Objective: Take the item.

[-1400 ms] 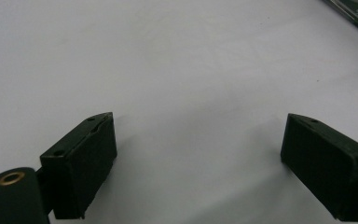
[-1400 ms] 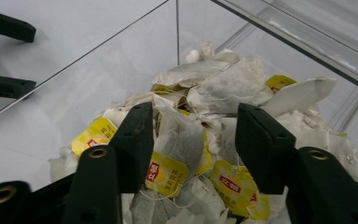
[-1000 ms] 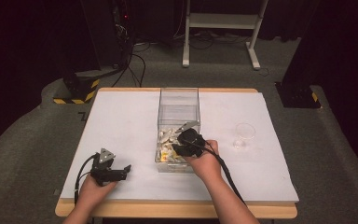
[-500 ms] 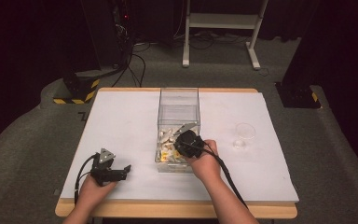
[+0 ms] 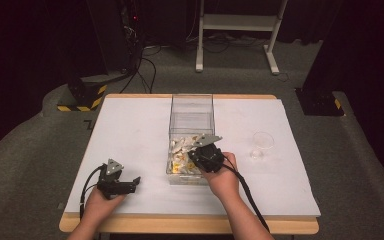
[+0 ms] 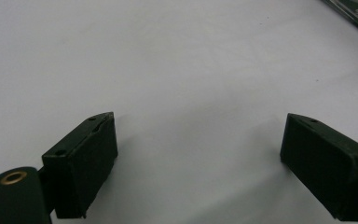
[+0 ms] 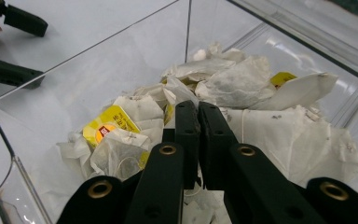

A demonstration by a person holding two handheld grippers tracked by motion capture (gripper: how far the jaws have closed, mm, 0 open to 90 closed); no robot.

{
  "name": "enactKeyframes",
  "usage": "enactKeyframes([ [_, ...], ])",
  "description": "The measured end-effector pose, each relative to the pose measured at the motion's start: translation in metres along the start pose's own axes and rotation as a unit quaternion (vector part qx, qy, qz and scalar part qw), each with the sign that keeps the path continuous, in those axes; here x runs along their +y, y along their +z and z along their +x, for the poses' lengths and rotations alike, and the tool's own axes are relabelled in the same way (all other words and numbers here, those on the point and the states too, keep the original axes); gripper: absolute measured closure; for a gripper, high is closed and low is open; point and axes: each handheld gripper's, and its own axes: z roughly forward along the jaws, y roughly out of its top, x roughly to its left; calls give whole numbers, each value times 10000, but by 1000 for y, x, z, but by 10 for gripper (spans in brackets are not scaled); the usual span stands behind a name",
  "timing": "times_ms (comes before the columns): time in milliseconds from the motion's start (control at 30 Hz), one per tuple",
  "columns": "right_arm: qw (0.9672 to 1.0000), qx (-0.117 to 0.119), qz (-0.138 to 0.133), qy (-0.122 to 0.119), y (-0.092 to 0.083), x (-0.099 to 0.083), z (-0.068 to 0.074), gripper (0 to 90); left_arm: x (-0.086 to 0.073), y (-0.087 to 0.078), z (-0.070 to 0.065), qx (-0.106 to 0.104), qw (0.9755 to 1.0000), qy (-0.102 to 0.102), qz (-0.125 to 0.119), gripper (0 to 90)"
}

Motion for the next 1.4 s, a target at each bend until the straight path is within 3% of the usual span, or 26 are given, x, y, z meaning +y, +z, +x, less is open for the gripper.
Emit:
enactKeyframes([
  [333,9971,38,-723,245,-14,-15,-2,875,0,0,0,9,10000,1,-20,119],
  [667,9937,-153,-1068,303,-22,-22,-3,874,-1,-1,-1,2,10000,13,-39,129],
  [1000,9878,-315,-1478,375,-31,-24,-3,874,-1,-1,-1,-9,10000,7,-58,136],
  [1400,9798,-327,-1944,340,-42,-21,3,874,-1,-1,-1,-11,10000,9,-59,138],
])
